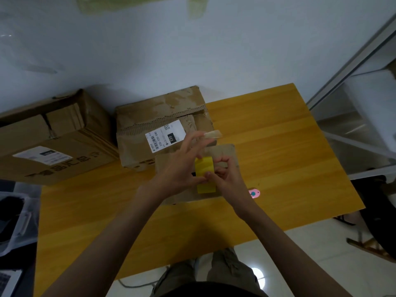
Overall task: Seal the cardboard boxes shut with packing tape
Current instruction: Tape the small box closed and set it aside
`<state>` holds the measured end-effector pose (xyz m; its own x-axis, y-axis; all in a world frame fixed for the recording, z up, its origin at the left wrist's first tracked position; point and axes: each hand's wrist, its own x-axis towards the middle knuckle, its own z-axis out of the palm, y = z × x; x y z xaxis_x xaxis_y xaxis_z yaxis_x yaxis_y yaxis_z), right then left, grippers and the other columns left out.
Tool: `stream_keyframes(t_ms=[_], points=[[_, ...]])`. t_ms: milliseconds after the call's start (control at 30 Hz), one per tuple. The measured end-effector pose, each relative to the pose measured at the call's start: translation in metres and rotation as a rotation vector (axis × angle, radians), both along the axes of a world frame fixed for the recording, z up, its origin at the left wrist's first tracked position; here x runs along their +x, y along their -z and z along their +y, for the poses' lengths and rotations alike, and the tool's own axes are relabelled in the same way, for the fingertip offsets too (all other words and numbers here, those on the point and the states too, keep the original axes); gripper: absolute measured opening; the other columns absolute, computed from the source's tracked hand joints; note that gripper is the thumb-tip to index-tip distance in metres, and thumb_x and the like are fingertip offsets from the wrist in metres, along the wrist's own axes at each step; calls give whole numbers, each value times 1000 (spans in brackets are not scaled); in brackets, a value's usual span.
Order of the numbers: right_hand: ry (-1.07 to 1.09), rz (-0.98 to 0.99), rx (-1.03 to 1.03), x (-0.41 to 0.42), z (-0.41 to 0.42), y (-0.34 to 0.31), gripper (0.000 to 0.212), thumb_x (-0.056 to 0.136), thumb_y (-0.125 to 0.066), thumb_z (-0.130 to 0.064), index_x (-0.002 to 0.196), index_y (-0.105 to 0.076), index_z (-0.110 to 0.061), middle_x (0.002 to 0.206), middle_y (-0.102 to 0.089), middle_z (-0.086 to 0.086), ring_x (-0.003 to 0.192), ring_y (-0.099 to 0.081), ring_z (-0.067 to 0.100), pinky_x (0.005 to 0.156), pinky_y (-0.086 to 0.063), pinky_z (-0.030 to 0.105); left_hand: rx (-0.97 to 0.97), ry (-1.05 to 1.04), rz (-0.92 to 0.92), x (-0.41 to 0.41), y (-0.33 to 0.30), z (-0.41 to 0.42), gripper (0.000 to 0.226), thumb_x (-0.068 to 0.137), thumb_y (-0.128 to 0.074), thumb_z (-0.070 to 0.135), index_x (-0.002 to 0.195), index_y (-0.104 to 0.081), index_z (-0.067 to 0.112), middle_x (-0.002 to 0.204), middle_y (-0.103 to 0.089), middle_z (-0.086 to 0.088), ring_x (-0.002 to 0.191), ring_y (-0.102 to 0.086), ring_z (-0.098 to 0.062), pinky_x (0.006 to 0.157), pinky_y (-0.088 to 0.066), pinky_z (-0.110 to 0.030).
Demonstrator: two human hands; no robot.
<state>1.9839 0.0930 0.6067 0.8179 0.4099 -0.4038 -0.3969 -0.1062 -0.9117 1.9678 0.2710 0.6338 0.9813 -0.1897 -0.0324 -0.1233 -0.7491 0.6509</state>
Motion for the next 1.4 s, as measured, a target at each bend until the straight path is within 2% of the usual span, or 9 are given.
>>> stream_keyframes(t_ms=[133,300,500,667,767,933,1133,1333,1400], points=[[10,-31,-10,0,0,2,37,95,-67,-13,124,-44,-15,97,-76,8,96,-72,23,89,-54,53,-120,-22,36,2,0,3,84,78,-87,20,150,-43,27,152,-27,4,102,-58,1,81,-44,-5],[-13,-94,-19,-5,1,2,32,95,-65,-6,115,-44,-20,88,-66,16,81,-64,17,72,-50,38,-164,-191,121,15,-1,5,74,83,-72,-10,144,-51,28,143,-37,4,81,-66,-3,70,-46,-8],[-20,-183,-16,-11,3,3,31,96,-63,-4,114,-43,-18,97,-61,35,89,-57,50,66,-49,51,-170,-268,186,20,0,5,72,84,-70,-13,142,-53,28,138,-39,1,81,-69,-13,69,-55,-17],[1,-256,-41,-16,8,1,27,95,-61,2,110,-42,-9,72,-54,3,57,-50,8,52,-39,21,-106,-322,164,11,1,-5,77,84,-60,-17,141,-50,34,133,-34,3,79,-63,-17,69,-58,-37],[1,-281,-57,-19,11,2,27,95,-61,3,106,-43,-14,75,-51,-8,58,-49,0,54,-38,15,-124,-385,174,9,-3,-10,79,84,-55,-20,144,-47,31,133,-32,1,80,-58,-11,70,-55,-28],[2,-303,-102,-22,13,5,34,95,-61,-2,117,-48,-24,79,-65,-9,66,-57,8,54,-45,31,-156,-400,183,4,-3,-12,76,87,-53,-21,146,-46,27,127,-31,3,79,-55,-10,68,-50,-13],[-50,-337,-214,-19,13,5,45,95,-60,-6,134,-51,-29,80,-54,-2,63,-48,6,55,-40,22,-168,-357,46,-7,1,-16,74,85,-58,-21,142,-51,26,133,-34,1,81,-60,-9,73,-48,-8],[8,-326,-261,-7,13,-4,1,100,-59,-25,101,-58,-25,76,-57,3,62,-50,7,52,-35,18,-150,-229,-59,-11,7,-19,80,83,-68,-14,145,-46,30,135,-31,5,88,-59,1,79,-46,-6],[32,-314,-261,-6,14,-4,6,101,-58,-23,95,-57,-22,76,-59,4,62,-50,8,53,-35,18,-132,-205,-83,-11,9,-19,78,82,-70,-14,146,-48,24,138,-33,1,88,-58,1,76,-46,-6]])
